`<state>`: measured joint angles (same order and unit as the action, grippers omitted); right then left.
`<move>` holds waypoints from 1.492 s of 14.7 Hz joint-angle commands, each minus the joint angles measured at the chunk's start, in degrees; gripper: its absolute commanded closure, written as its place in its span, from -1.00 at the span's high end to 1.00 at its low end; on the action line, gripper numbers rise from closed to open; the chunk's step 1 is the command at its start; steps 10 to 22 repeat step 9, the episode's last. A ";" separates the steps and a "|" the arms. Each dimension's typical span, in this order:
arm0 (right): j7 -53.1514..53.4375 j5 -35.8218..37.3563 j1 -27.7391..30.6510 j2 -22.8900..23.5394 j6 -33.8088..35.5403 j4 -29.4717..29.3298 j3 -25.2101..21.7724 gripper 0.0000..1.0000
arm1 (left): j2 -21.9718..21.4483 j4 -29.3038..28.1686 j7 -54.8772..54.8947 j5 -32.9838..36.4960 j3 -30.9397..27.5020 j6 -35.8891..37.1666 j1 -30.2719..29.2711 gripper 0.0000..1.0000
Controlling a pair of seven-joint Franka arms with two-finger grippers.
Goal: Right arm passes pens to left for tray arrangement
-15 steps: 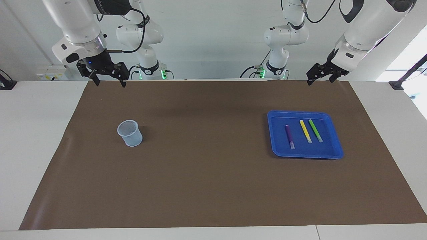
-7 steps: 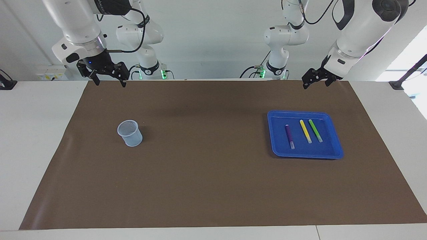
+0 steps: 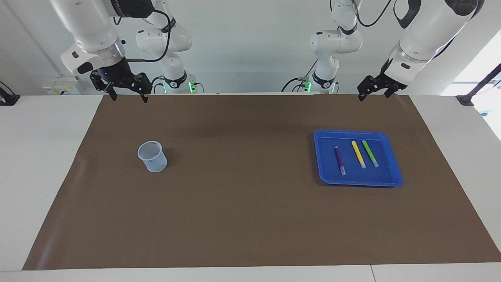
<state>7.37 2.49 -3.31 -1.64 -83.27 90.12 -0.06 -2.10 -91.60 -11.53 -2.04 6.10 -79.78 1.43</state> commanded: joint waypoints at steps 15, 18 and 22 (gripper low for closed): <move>0.27 -1.17 0.76 -0.21 0.57 0.23 0.24 1.00 | 0.43 0.63 0.19 0.19 -0.74 -0.55 1.30 1.00; 0.27 -1.17 0.76 -0.21 0.57 0.23 0.24 1.00 | 0.43 0.63 0.19 0.19 -0.74 -0.55 1.30 1.00; 0.27 -1.17 0.76 -0.21 0.57 0.23 0.24 1.00 | 0.43 0.63 0.19 0.19 -0.74 -0.55 1.30 1.00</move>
